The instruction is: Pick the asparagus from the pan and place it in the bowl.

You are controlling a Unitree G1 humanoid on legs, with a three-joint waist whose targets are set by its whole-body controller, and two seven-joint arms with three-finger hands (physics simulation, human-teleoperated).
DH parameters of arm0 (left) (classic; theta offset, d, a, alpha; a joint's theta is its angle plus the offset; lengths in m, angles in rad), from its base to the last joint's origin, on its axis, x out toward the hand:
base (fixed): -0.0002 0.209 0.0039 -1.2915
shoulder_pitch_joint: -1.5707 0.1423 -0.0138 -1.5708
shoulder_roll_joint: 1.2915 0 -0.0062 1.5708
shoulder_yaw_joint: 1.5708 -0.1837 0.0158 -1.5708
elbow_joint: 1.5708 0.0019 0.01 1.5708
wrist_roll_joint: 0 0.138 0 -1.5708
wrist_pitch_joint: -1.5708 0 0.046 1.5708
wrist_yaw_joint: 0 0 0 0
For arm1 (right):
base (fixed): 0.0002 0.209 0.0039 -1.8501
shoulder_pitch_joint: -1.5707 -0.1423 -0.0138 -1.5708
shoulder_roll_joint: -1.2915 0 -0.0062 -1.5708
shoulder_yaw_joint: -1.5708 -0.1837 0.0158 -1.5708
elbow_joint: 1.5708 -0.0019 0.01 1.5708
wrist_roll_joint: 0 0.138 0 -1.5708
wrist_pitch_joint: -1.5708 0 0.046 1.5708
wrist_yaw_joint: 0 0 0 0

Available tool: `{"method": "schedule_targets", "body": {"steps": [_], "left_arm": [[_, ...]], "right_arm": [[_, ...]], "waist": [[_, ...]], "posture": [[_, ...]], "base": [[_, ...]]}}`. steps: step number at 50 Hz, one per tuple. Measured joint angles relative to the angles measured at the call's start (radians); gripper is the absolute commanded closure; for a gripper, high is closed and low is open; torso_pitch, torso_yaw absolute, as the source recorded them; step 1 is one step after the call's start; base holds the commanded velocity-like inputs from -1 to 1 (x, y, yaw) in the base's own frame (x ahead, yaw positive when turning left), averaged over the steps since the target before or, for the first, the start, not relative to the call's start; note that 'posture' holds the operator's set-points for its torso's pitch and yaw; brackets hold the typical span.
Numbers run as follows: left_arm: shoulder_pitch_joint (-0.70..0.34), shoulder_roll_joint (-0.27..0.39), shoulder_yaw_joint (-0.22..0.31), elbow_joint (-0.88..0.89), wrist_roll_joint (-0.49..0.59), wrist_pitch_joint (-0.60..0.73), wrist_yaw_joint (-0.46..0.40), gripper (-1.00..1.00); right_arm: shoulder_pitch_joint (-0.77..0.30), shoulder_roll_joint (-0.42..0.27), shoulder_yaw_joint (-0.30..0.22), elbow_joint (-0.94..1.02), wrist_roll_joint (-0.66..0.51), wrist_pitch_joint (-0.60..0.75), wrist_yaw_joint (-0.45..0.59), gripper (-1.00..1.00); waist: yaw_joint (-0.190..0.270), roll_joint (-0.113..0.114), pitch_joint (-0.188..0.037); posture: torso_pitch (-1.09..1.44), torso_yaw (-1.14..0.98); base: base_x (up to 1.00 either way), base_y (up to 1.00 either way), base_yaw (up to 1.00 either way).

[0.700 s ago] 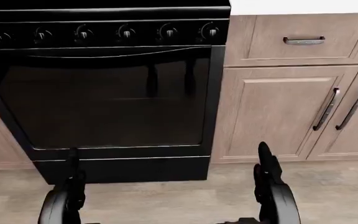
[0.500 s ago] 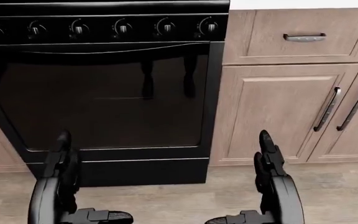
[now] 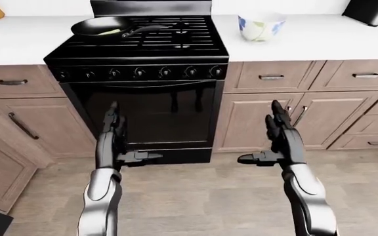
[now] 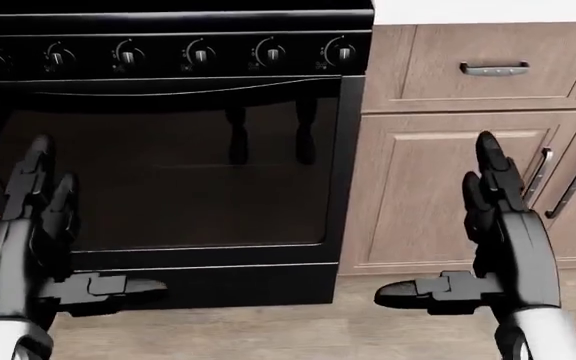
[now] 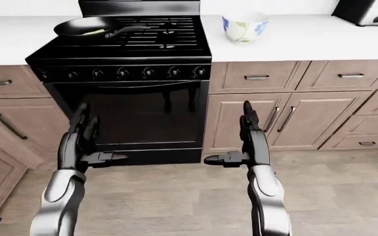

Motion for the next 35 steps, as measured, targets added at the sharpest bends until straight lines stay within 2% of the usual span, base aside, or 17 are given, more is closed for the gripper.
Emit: {"method": "schedule_targets", "body": {"steps": [21,35], "left_arm": [[-0.176,0.158,0.138,-0.030,-0.093,0.100,0.053,-1.00],[-0.206,0.240,0.204,-0.035,-0.170,0.136,0.086,-1.00]], "right_arm": [[-0.177,-0.130,-0.112,-0.196,0.058,0.251,0.022,-1.00],[-0.252,-0.222,-0.167,-0.237,0.139,0.343,0.037,-1.00]], "waist": [[-0.001,0.003,0.012],[-0.001,0.007,0.018]], "posture": [[0.00,0.00],[0.00,0.00]], "base": [[0.00,0.00,0.00],[0.00,0.01,0.00]]}}
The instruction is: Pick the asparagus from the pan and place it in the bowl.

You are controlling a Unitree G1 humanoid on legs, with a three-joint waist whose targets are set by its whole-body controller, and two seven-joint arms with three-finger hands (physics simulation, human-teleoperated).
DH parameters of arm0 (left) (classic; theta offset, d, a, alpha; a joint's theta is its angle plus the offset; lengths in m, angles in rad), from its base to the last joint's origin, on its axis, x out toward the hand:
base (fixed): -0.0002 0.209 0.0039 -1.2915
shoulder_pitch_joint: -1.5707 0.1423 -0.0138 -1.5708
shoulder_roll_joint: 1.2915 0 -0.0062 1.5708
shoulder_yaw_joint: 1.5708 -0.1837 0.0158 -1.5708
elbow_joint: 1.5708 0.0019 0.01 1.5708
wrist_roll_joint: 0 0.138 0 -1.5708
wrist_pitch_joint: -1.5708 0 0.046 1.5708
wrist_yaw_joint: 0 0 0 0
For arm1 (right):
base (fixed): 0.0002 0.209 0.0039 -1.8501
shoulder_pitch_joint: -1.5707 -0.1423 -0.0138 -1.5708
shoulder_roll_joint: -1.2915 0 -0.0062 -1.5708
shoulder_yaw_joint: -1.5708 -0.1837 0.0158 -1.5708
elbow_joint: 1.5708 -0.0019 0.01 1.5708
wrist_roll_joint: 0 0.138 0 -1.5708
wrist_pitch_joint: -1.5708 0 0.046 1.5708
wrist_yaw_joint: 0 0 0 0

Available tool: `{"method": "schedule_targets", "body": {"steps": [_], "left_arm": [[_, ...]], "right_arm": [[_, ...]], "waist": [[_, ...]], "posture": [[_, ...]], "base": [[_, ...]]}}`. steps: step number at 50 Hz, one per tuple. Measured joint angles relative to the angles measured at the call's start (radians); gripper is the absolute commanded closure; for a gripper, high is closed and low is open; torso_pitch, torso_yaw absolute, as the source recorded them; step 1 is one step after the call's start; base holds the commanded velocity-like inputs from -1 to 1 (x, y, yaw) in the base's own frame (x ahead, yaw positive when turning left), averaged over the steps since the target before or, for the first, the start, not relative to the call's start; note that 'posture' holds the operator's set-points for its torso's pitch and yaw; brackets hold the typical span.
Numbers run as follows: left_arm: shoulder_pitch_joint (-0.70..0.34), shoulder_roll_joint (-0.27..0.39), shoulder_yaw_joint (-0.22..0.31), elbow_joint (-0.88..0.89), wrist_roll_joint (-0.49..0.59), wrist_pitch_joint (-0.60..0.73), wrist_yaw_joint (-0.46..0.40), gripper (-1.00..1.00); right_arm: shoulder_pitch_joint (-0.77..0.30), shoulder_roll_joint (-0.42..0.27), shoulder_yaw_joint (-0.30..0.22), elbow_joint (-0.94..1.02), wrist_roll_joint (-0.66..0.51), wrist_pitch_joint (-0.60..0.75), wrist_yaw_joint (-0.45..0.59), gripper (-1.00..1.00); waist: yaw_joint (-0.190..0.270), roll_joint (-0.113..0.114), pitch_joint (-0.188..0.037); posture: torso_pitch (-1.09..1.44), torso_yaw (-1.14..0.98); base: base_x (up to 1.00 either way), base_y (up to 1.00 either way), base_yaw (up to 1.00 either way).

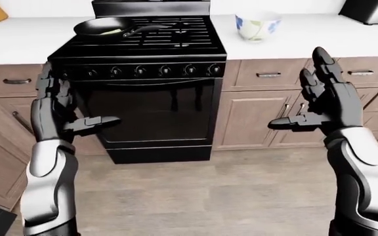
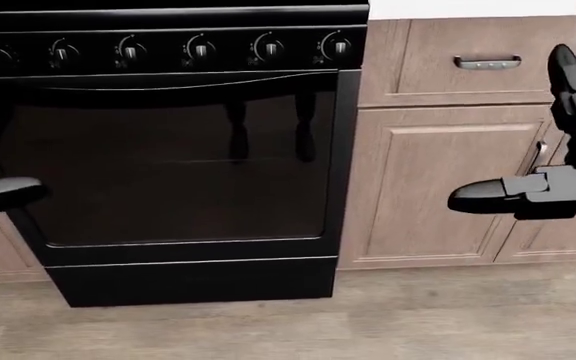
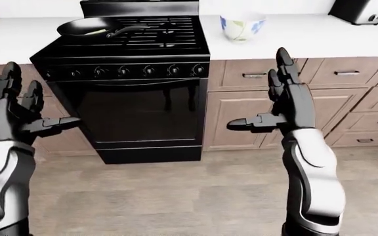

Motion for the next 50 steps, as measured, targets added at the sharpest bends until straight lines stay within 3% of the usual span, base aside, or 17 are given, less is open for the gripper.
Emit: {"method": "schedule_targets", "body": {"steps": [7,14,20,23,28,38,40,43,45,48,50], "left_arm": [[-0.030,0.063,0.051,0.016,-0.037,0.001,0.021,-1.00],[-0.039,0.117,0.100,0.025,-0.070,0.008,0.058,-1.00],[-0.048,0.128,0.078,-0.002,-0.093,0.016,0.064,-1.00],[-0.050,0.136,0.082,-0.008,-0.098,0.019,0.062,-1.00],[-0.039,0.143,0.112,-0.013,-0.096,0.032,0.073,-1.00],[-0.045,0.143,0.106,-0.036,-0.096,0.028,0.070,-1.00],[-0.040,0.134,0.093,-0.036,-0.098,0.030,0.068,-1.00],[-0.039,0.135,0.084,-0.032,-0.104,0.043,0.063,-1.00],[-0.044,0.139,0.091,-0.037,-0.105,0.043,0.064,-1.00],[-0.046,0.143,0.099,-0.055,-0.104,0.032,0.066,-1.00],[-0.047,0.144,0.100,-0.062,-0.104,0.029,0.065,-1.00]], "right_arm": [[-0.032,-0.047,-0.036,-0.011,0.032,0.042,-0.010,-1.00],[-0.065,-0.095,-0.059,-0.040,0.076,0.076,-0.022,-1.00],[-0.056,-0.106,-0.066,-0.026,0.076,0.092,-0.032,-1.00],[-0.066,-0.109,-0.062,-0.034,0.078,0.096,-0.027,-1.00],[-0.066,-0.106,-0.044,-0.047,0.090,0.103,-0.014,-1.00],[-0.075,-0.115,-0.051,-0.055,0.082,0.100,-0.012,-1.00],[-0.067,-0.113,-0.059,-0.045,0.078,0.103,-0.012,-1.00],[-0.061,-0.112,-0.062,-0.029,0.071,0.119,-0.015,-1.00],[-0.068,-0.115,-0.061,-0.037,0.069,0.120,-0.015,-1.00],[-0.073,-0.118,-0.064,-0.057,0.070,0.108,-0.011,-1.00],[-0.074,-0.119,-0.065,-0.058,0.071,0.106,-0.009,-1.00]], "waist": [[-0.007,0.020,0.000],[-0.013,-0.021,0.013],[-0.020,0.024,0.008],[-0.014,0.060,0.007],[-0.002,0.044,0.008],[0.001,-0.046,0.009],[-0.011,-0.023,0.019],[-0.015,-0.034,0.009],[-0.011,-0.022,0.006],[-0.012,0.018,0.015],[-0.015,0.056,0.013]], "posture": [[0.00,0.00],[0.00,0.00],[0.00,0.00],[0.00,0.00],[0.00,0.00],[0.00,0.00],[0.00,0.00],[0.00,0.00],[0.00,0.00],[0.00,0.00],[0.00,0.00]], "base": [[0.00,0.09,0.00],[0.00,0.19,0.00],[0.00,0.20,0.00],[0.00,0.20,0.00],[0.00,0.20,0.00],[0.00,0.20,0.00],[0.00,0.20,0.00],[0.00,0.20,0.00],[0.00,0.20,0.00],[0.00,0.20,0.00],[0.00,0.20,0.00]]}}
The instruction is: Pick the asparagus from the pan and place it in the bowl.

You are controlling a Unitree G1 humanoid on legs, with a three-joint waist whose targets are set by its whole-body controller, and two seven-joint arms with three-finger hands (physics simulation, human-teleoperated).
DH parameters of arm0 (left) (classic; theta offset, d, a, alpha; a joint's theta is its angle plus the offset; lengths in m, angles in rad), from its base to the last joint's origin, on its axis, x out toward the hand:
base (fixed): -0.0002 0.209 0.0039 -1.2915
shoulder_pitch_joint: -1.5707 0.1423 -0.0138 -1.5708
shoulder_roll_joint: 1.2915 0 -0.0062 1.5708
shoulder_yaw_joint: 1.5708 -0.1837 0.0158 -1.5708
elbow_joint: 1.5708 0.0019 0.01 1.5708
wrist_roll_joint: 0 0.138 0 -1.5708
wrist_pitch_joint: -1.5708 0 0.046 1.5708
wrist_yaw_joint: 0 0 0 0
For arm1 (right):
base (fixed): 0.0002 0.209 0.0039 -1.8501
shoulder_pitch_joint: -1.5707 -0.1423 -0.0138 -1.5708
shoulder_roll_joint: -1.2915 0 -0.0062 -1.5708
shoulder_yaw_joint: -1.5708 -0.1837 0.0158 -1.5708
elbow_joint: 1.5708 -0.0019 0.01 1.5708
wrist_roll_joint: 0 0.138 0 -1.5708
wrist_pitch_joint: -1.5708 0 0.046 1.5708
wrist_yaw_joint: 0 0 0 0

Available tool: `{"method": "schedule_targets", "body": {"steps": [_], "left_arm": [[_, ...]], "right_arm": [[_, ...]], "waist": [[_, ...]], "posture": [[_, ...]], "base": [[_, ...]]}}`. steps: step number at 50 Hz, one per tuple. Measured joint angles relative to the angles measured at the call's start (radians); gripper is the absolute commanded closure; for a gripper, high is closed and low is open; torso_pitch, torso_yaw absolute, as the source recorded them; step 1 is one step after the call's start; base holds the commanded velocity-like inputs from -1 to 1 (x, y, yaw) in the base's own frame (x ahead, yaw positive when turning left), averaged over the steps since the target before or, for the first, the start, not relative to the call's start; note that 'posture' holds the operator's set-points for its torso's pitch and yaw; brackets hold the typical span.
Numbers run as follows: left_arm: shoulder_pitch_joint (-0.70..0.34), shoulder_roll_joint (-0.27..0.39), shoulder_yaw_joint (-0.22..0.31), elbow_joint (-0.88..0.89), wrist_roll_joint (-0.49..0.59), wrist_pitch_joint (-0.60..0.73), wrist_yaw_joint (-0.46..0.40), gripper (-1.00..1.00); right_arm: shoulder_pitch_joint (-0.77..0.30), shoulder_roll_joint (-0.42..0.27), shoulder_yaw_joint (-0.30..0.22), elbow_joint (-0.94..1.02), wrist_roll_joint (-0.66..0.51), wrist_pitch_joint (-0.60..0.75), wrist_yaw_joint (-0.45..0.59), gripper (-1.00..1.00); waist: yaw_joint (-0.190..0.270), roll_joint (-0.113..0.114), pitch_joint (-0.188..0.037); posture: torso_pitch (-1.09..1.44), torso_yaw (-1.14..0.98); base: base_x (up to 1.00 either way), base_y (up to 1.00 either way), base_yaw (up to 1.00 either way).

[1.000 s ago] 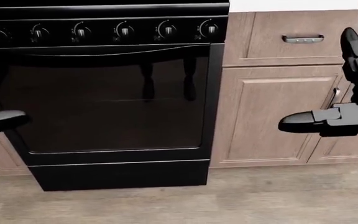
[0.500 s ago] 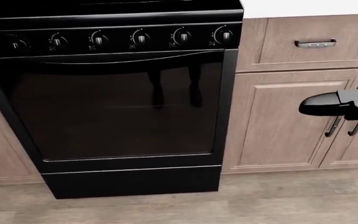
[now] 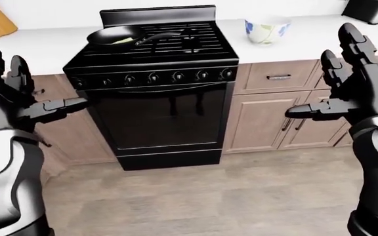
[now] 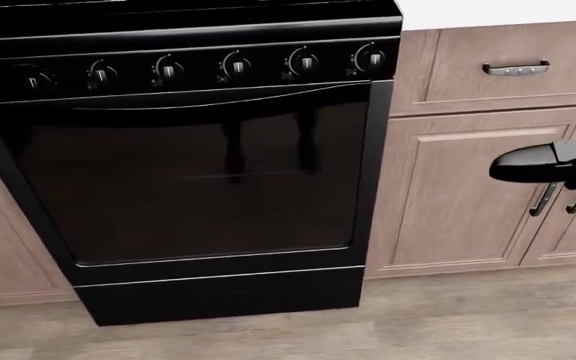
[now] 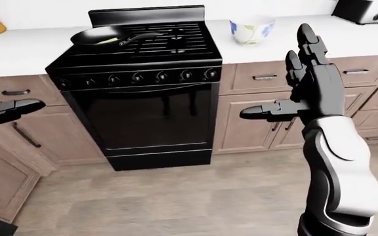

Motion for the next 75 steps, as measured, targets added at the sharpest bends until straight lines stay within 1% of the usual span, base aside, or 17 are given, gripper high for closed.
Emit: {"method": "schedule_targets", "body": {"steps": [1,5,14,16,20,25,27,32,40,42,46,50,52,58,65,71,75], "left_arm": [[0.000,0.002,0.001,-0.001,0.000,0.000,0.000,-1.00],[0.014,0.002,0.018,0.019,0.004,0.012,0.006,-1.00],[0.008,0.011,0.021,-0.027,0.000,0.029,0.009,-1.00],[0.012,0.000,0.013,-0.036,0.000,0.026,0.006,-1.00],[0.013,0.000,0.002,-0.023,-0.002,0.035,-0.001,-1.00],[0.005,0.007,0.015,-0.041,-0.001,0.028,0.002,-1.00],[0.003,0.013,0.018,-0.043,0.001,0.024,0.003,-1.00],[0.014,0.010,0.030,-0.024,0.009,0.032,0.013,-1.00],[0.003,0.015,0.026,-0.039,0.006,0.032,0.011,-1.00],[0.008,0.004,0.016,-0.045,0.004,0.031,0.009,-1.00],[0.010,0.003,0.004,-0.035,0.000,0.044,0.003,-1.00],[0.005,0.008,0.015,-0.048,0.001,0.038,0.004,-1.00],[0.004,0.010,0.018,-0.054,0.002,0.032,0.004,-1.00],[0.017,0.010,0.033,-0.032,0.007,0.040,0.013,-1.00],[0.006,0.017,0.031,-0.048,0.004,0.036,0.009,-1.00],[0.014,0.005,0.009,-0.042,-0.002,0.049,0.002,-1.00],[0.006,0.013,0.022,-0.057,-0.003,0.043,0.004,-1.00]], "right_arm": [[-0.004,-0.001,0.002,0.001,0.000,0.001,0.001,-1.00],[0.007,0.013,0.028,0.005,0.010,0.016,0.012,-1.00],[-0.005,0.002,0.005,-0.023,0.015,0.016,0.008,-1.00],[-0.001,0.001,0.001,-0.018,0.015,0.018,0.007,-1.00],[0.001,-0.003,-0.001,-0.005,0.010,0.032,0.004,-1.00],[-0.004,-0.006,-0.002,-0.016,0.010,0.023,0.009,-1.00],[-0.010,-0.004,0.001,-0.016,0.011,0.023,0.010,-1.00],[0.002,0.004,0.023,-0.011,0.020,0.034,0.023,-1.00],[-0.012,-0.005,0.012,-0.027,0.011,0.019,0.022,-1.00],[-0.004,-0.006,0.004,-0.018,0.008,0.019,0.022,-1.00],[-0.002,-0.007,-0.004,-0.005,0.001,0.033,0.018,-1.00],[-0.004,-0.009,-0.006,-0.019,0.002,0.022,0.018,-1.00],[-0.004,-0.009,-0.004,-0.019,0.002,0.017,0.019,-1.00],[0.009,0.006,0.026,-0.005,0.007,0.021,0.034,-1.00],[-0.006,-0.003,0.007,-0.027,0.001,0.007,0.031,-1.00],[0.005,-0.003,-0.003,-0.005,-0.008,0.023,0.025,-1.00],[-0.002,-0.005,-0.002,-0.018,-0.006,0.018,0.025,-1.00]], "waist": [[0.003,0.027,-0.009],[0.020,0.008,-0.001],[0.010,-0.115,-0.004],[-0.002,-0.093,-0.001],[0.003,-0.089,-0.009],[0.002,-0.016,0.008],[0.005,0.020,-0.001],[0.015,-0.010,0.007],[0.014,-0.115,0.000],[0.001,-0.095,0.005],[0.005,-0.085,0.001],[0.004,-0.031,0.012],[0.001,0.013,0.006],[0.020,-0.011,0.007],[0.019,-0.113,0.002],[0.004,-0.087,0.002],[0.003,-0.032,0.013]], "posture": [[0.00,0.00],[0.00,0.00],[0.00,0.00],[0.00,0.00],[0.00,0.00],[0.00,0.00],[0.00,0.00],[0.00,0.00],[0.00,0.00],[0.00,0.00],[0.00,0.00],[0.00,0.00],[0.00,0.00],[0.00,0.00],[0.00,0.00],[0.00,0.00],[0.00,0.00]], "base": [[0.00,0.20,0.00],[0.00,0.20,0.00],[0.00,0.18,0.00],[0.01,0.15,0.00],[0.00,0.15,0.00],[0.03,0.14,0.00],[0.04,0.14,0.00],[0.04,0.14,0.00],[0.06,0.13,0.00],[0.09,0.10,0.00],[0.09,0.10,0.00],[0.09,0.09,0.00],[0.09,0.09,0.00],[0.10,0.09,0.00],[0.10,0.09,0.00],[0.10,0.09,0.00],[0.10,0.10,0.00]]}}
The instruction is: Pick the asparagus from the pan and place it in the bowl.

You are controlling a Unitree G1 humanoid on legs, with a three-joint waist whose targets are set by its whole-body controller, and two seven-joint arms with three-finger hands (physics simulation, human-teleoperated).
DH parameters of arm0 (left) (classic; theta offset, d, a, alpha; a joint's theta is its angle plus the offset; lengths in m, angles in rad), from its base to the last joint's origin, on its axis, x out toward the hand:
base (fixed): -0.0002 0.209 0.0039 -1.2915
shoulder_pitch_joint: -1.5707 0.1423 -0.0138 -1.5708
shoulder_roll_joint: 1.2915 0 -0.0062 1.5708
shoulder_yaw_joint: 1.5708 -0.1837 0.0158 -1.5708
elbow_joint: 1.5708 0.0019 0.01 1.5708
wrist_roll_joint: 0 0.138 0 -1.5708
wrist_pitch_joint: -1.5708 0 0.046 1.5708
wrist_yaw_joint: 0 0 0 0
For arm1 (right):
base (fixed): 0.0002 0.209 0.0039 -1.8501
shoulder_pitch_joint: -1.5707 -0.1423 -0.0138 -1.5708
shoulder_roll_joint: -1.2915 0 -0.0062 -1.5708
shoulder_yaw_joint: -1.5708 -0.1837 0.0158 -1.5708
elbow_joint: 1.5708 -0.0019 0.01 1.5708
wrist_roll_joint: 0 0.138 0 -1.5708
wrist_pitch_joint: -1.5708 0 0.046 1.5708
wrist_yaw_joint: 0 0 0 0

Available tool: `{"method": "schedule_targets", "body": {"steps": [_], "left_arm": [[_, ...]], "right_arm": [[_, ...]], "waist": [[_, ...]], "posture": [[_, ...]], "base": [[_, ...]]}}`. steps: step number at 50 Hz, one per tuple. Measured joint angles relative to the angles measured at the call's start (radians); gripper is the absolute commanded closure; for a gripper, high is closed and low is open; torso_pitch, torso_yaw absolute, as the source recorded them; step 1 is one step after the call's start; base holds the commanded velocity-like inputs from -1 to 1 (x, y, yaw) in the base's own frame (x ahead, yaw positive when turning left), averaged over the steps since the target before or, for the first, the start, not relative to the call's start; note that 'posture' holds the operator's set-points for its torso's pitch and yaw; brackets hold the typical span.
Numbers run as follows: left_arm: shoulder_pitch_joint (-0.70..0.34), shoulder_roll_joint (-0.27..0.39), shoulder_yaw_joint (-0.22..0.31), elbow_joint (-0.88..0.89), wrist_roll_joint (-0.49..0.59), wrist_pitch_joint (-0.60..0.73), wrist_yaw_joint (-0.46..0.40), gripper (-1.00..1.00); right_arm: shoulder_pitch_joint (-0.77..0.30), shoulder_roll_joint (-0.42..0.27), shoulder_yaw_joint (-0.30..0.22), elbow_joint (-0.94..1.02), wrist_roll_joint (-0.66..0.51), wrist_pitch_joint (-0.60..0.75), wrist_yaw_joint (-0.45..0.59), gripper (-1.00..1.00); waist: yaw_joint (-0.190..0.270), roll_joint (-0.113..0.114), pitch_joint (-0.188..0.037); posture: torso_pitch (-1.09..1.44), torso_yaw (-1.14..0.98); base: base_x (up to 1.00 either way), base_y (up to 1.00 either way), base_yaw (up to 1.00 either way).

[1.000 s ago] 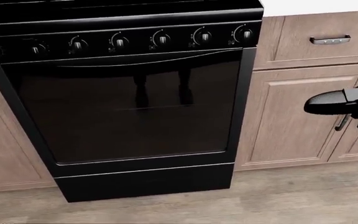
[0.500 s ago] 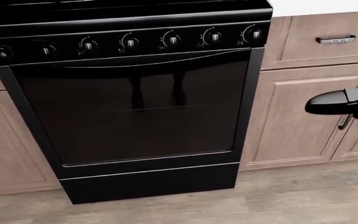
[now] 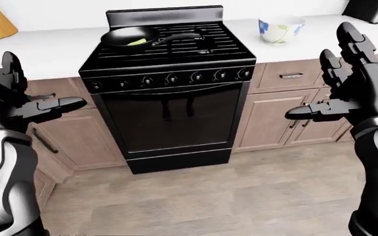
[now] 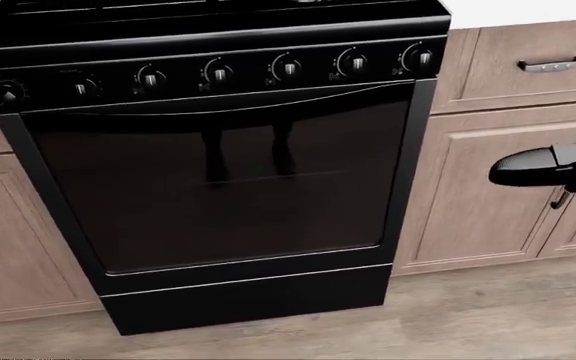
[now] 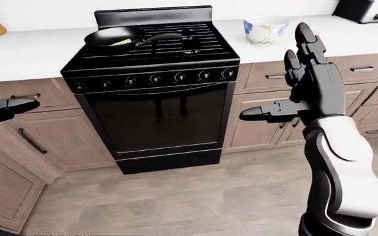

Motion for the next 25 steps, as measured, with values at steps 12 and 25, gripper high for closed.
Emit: {"method": "schedule_targets", "body": {"steps": [12,25], "left_arm": [[0.005,0.003,0.010,0.005,0.003,0.001,0.009,-1.00],[-0.005,0.005,0.003,-0.009,-0.009,0.012,0.009,-1.00]], "right_arm": [[-0.007,0.001,0.011,-0.005,0.010,0.009,0.006,-1.00],[-0.017,-0.014,-0.004,-0.008,0.008,0.026,0.001,-1.00]], "waist": [[0.014,-0.019,-0.005],[0.002,-0.012,-0.004]], "posture": [[0.00,0.00],[0.00,0.00]], "base": [[0.10,0.09,0.00],[0.10,0.10,0.00]]}}
